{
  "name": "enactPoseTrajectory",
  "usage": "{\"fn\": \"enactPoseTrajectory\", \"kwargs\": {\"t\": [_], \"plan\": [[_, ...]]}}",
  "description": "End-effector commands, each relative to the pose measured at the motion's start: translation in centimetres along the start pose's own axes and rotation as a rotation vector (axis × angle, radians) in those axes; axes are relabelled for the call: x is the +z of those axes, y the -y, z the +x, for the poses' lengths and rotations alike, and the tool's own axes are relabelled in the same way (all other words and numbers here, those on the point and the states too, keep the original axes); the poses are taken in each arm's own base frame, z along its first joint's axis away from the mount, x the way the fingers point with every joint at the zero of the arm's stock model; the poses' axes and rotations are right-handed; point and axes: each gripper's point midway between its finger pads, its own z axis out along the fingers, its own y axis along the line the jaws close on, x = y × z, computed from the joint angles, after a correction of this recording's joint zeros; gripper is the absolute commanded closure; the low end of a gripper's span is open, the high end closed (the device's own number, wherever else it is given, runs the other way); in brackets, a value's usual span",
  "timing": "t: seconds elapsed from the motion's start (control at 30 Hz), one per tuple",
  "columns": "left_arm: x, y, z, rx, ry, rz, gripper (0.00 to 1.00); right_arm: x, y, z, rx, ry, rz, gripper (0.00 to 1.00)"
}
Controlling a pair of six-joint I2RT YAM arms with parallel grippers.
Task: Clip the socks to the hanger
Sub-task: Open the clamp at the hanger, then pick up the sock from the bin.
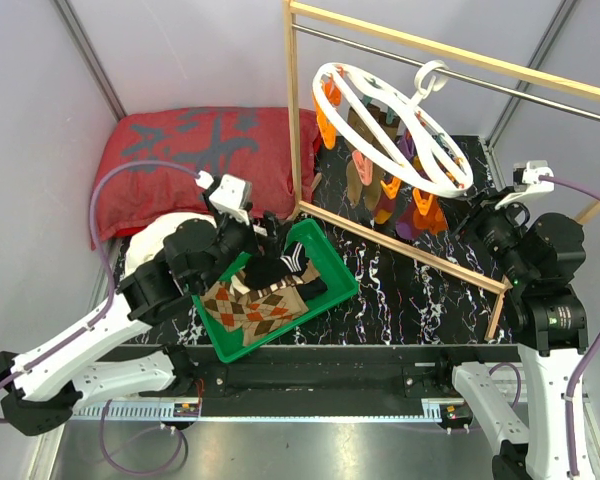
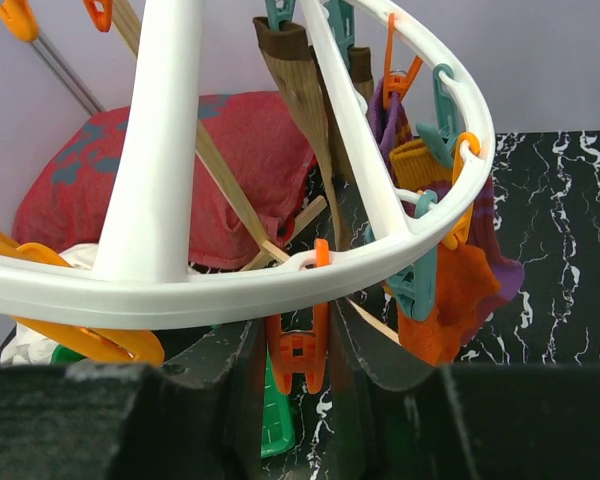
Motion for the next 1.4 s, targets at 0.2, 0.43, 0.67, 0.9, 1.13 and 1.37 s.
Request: {"fn": "enactPoseTrajectory", "kwargs": {"t": [0.2, 0.43, 0.67, 0.9, 1.13, 1.37], "plan": [[1.6, 1.1, 14.3, 0.132, -0.506, 0.054, 0.06, -0.8, -0.5, 0.7, -0.007, -0.041, -0.020, 0.93], [2.2, 2.4, 22.9, 0.151, -0.831, 0.078, 0.27, -1.1, -0.4, 1.1, -0.015, -0.047, -0.018, 0.93], [0.2, 1.6, 27.2, 0.188, -1.005, 0.055, 0.43, -1.1, -0.2, 1.3, -0.025, -0.048, -0.012, 0.94], [-0.1, 1.1, 29.9, 0.235, -1.105, 0.048, 0.60, -1.2, 0.0, 1.4, -0.036, -0.045, -0.002, 0.94], [0.7, 0.2, 31.6, 0.288, -1.144, -0.001, 0.66, -1.3, -0.1, 1.5, -0.036, -0.046, -0.006, 0.94], [1.1, -0.3, 32.7, 0.319, -1.161, -0.013, 0.78, -1.3, 0.1, 1.5, -0.044, -0.045, -0.001, 0.94]]}}
